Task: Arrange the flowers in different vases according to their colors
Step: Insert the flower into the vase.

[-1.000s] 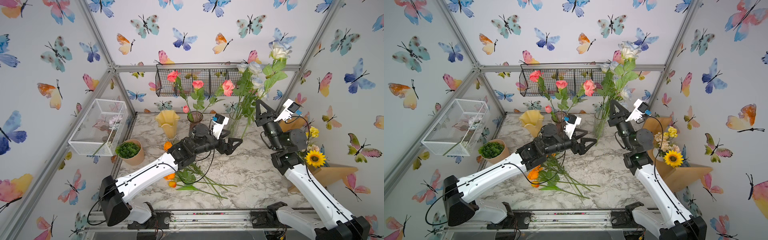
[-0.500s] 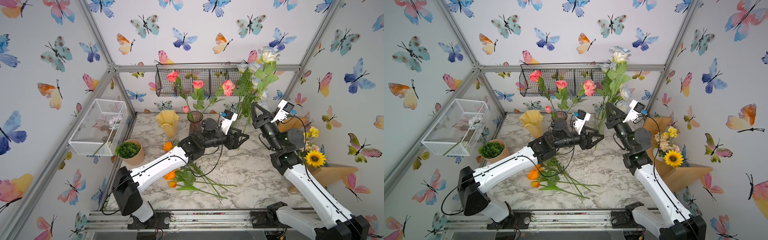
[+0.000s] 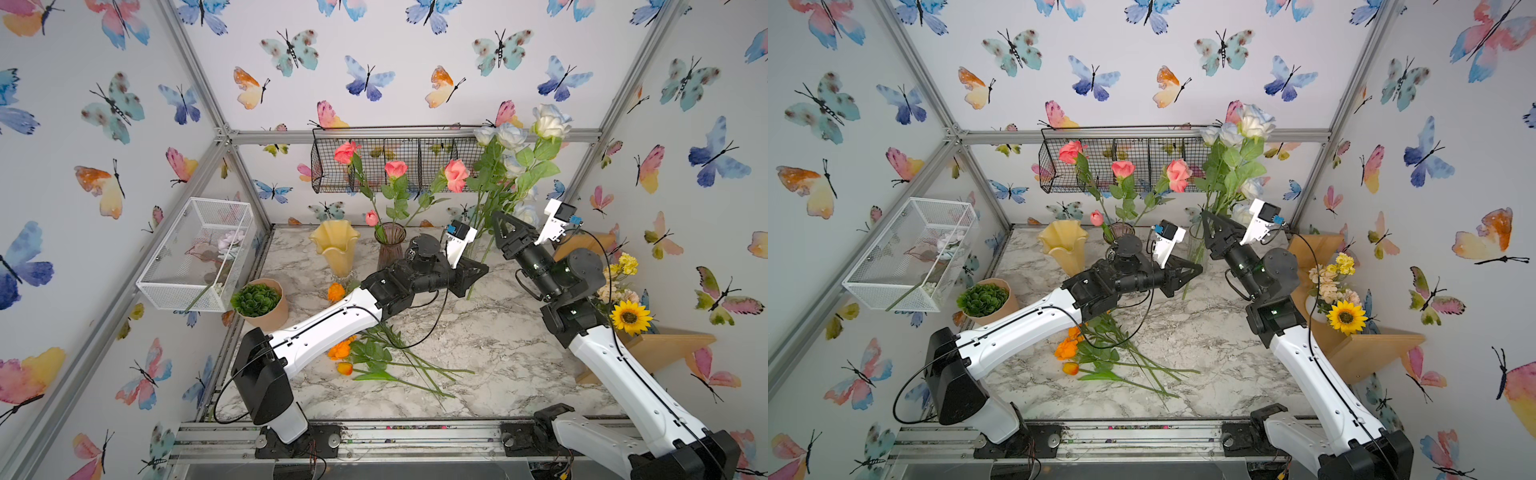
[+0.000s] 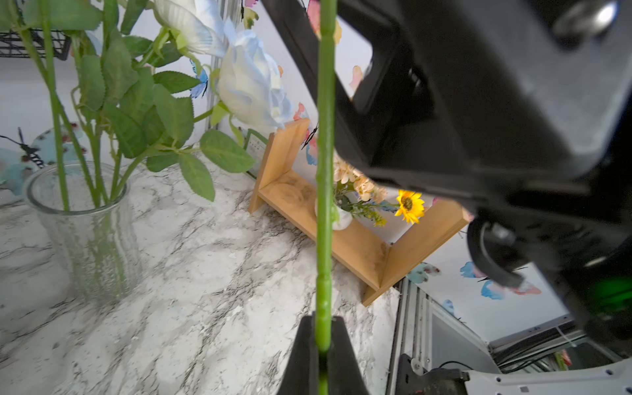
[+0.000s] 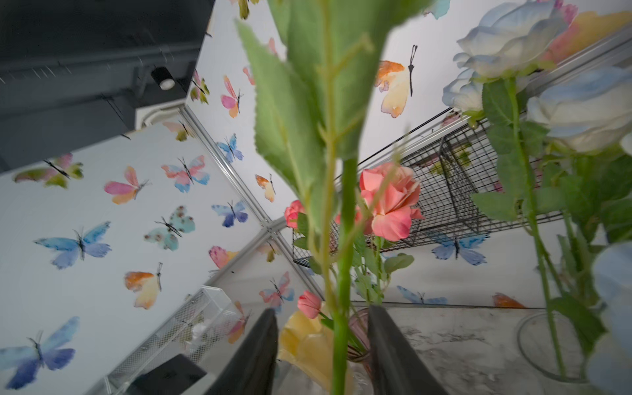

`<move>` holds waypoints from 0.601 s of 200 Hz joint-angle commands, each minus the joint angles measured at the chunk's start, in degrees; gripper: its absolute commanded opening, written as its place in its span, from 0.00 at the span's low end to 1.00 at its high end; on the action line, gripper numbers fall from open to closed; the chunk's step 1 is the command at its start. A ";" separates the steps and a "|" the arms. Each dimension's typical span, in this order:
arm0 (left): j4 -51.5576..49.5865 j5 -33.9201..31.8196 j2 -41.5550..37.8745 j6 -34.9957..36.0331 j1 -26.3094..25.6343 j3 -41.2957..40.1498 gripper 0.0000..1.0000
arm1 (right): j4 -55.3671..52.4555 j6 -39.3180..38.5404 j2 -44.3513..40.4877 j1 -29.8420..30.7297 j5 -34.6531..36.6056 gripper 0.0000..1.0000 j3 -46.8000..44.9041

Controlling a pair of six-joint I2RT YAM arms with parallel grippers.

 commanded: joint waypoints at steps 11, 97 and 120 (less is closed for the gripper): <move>-6.08 -5.50 -5.24 7.76 0.26 -2.48 0.00 | -21.47 -5.62 2.58 -0.19 -5.96 0.58 9.36; -6.87 -7.33 -9.74 10.15 0.31 -7.58 0.00 | -26.79 -2.38 2.50 -0.78 -9.85 0.40 10.36; -7.04 -7.23 -10.24 10.59 0.30 -8.25 0.00 | -26.30 -1.87 2.60 -0.78 -9.93 0.36 10.39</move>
